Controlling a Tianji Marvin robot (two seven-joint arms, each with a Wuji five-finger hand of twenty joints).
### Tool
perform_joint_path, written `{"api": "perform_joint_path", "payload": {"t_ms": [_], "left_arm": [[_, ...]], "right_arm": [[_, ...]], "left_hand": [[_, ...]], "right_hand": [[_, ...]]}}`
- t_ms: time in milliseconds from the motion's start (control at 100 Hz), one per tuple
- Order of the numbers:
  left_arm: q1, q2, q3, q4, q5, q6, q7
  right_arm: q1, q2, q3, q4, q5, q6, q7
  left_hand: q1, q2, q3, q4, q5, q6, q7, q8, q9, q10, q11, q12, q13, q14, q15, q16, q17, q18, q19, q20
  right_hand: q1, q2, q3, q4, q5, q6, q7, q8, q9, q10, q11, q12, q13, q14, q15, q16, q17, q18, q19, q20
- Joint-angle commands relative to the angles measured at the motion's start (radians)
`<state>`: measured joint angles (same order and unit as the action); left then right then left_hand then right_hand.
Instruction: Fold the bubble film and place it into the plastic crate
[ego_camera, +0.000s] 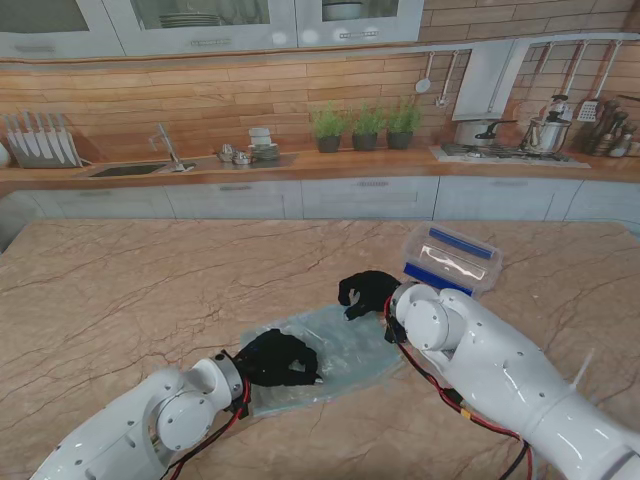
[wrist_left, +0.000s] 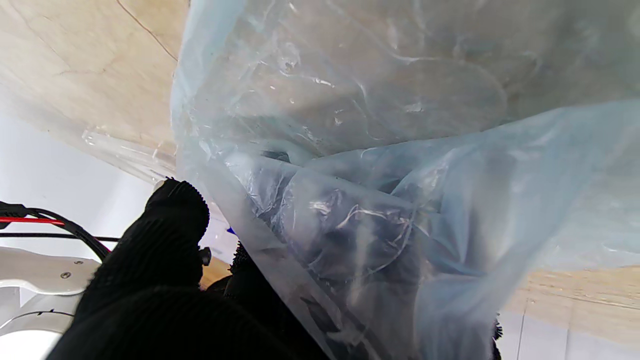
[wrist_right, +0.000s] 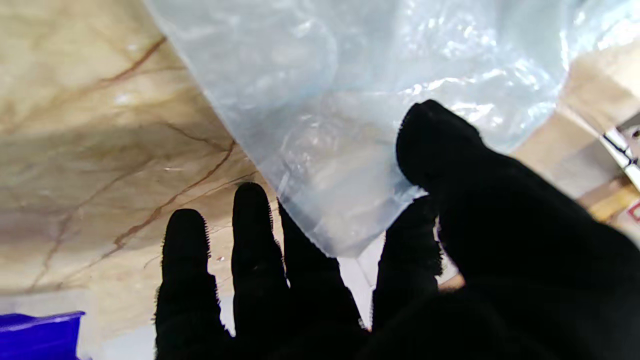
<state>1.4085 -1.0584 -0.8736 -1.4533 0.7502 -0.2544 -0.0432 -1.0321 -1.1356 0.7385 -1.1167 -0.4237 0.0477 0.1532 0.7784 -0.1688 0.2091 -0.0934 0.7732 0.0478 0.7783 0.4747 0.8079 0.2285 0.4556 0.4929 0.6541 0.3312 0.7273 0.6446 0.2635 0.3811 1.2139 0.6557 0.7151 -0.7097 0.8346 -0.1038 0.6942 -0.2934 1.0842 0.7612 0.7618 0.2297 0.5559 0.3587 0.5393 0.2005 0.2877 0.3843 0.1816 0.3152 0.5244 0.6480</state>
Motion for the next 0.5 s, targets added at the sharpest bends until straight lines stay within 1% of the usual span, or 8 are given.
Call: {"api": "perform_joint_path", "payload": {"t_ms": [0,170,240,290,350,400,470,490], "left_arm": [[0.018,-0.006,-0.003,0.012,0.008,0.001,0.006],[0.025,-0.02,-0.014,0.024,0.02,-0.009,0.085],[0.034,-0.023,-0.027,0.017,0.018,-0.007,0.101],[0.042,-0.025,-0.039,0.008,0.017,-0.006,0.107],[0.053,-0.026,-0.054,-0.004,0.013,-0.004,0.11],[0.064,-0.028,-0.068,-0.015,0.003,-0.002,0.11],[0.08,-0.031,-0.087,-0.032,-0.018,0.004,0.108],[0.085,-0.032,-0.093,-0.037,-0.023,0.006,0.108]], "right_arm": [[-0.011,-0.008,0.013,-0.008,-0.004,0.006,0.002],[-0.045,-0.021,0.085,-0.042,0.157,0.073,0.049],[-0.055,-0.023,0.108,-0.054,0.214,0.094,0.07],[-0.061,-0.026,0.124,-0.062,0.252,0.111,0.082],[-0.068,-0.029,0.138,-0.07,0.286,0.128,0.088],[-0.071,-0.031,0.147,-0.074,0.307,0.137,0.091],[-0.073,-0.033,0.153,-0.077,0.32,0.144,0.091],[-0.073,-0.034,0.153,-0.078,0.32,0.144,0.092]], "left_hand": [[0.031,-0.027,-0.02,0.004,0.0,-0.027,-0.009,-0.004,-0.025,0.0,-0.007,-0.005,-0.007,0.036,-0.058,-0.041,-0.008,0.021,0.0,-0.004],[0.033,-0.047,-0.006,0.003,0.0,-0.025,0.001,-0.01,-0.018,0.002,0.004,-0.001,0.002,0.036,-0.044,-0.035,-0.001,0.021,0.01,0.0],[0.028,-0.049,0.0,0.002,-0.005,-0.023,-0.002,-0.016,-0.023,0.007,0.002,-0.003,-0.003,0.036,-0.045,-0.035,-0.005,0.022,0.009,0.0],[0.025,-0.051,0.004,0.001,-0.01,-0.026,-0.004,-0.018,-0.028,0.002,-0.001,-0.004,-0.004,0.033,-0.045,-0.035,-0.006,0.022,0.008,0.0],[0.021,-0.051,0.007,0.0,-0.014,-0.027,-0.007,-0.02,-0.036,0.003,-0.005,-0.006,-0.008,0.033,-0.048,-0.036,-0.006,0.021,0.007,0.0],[0.022,-0.057,0.01,-0.001,-0.014,-0.039,-0.006,-0.019,-0.04,0.004,-0.01,-0.009,-0.013,0.034,-0.052,-0.038,-0.011,0.02,0.002,-0.002],[0.017,-0.059,0.011,-0.004,-0.025,-0.046,-0.016,-0.023,-0.051,0.004,-0.021,-0.014,-0.021,0.037,-0.06,-0.041,-0.019,0.02,-0.006,-0.006],[0.017,-0.061,0.011,-0.004,-0.029,-0.052,-0.02,-0.025,-0.055,0.006,-0.025,-0.016,-0.024,0.037,-0.062,-0.042,-0.021,0.02,-0.008,-0.007]], "right_hand": [[0.038,0.019,0.011,-0.024,0.004,-0.022,0.032,0.026,0.036,0.018,-0.021,-0.013,0.021,0.013,-0.013,-0.021,0.007,0.027,-0.041,-0.017],[0.05,0.02,0.036,-0.017,-0.002,-0.006,0.037,0.042,0.064,0.038,-0.025,-0.022,0.032,0.021,-0.015,-0.031,0.021,0.021,-0.052,-0.019],[0.055,0.021,0.047,-0.018,-0.008,0.005,0.039,0.05,0.096,0.049,-0.011,-0.022,0.084,0.038,0.009,-0.027,0.081,0.029,-0.03,-0.013],[0.061,0.021,0.058,-0.019,-0.011,0.016,0.041,0.055,0.133,0.063,0.01,-0.018,0.154,0.062,0.042,-0.017,0.151,0.041,0.004,-0.001],[0.06,0.027,0.079,-0.029,-0.017,0.027,0.042,0.069,0.182,0.075,0.065,-0.018,0.279,0.089,0.125,0.016,0.247,0.059,0.104,0.028],[0.063,0.024,0.087,-0.028,-0.018,0.035,0.044,0.076,0.217,0.078,0.099,-0.017,0.34,0.094,0.157,0.027,0.291,0.05,0.168,0.029],[0.065,0.014,0.108,-0.03,-0.014,0.048,0.048,0.074,0.278,0.077,0.148,-0.014,0.45,0.097,0.236,0.053,0.363,0.036,0.292,0.013],[0.065,0.012,0.116,-0.033,-0.015,0.051,0.051,0.072,0.289,0.073,0.161,-0.031,0.478,0.091,0.264,0.06,0.376,0.033,0.358,-0.045]]}}
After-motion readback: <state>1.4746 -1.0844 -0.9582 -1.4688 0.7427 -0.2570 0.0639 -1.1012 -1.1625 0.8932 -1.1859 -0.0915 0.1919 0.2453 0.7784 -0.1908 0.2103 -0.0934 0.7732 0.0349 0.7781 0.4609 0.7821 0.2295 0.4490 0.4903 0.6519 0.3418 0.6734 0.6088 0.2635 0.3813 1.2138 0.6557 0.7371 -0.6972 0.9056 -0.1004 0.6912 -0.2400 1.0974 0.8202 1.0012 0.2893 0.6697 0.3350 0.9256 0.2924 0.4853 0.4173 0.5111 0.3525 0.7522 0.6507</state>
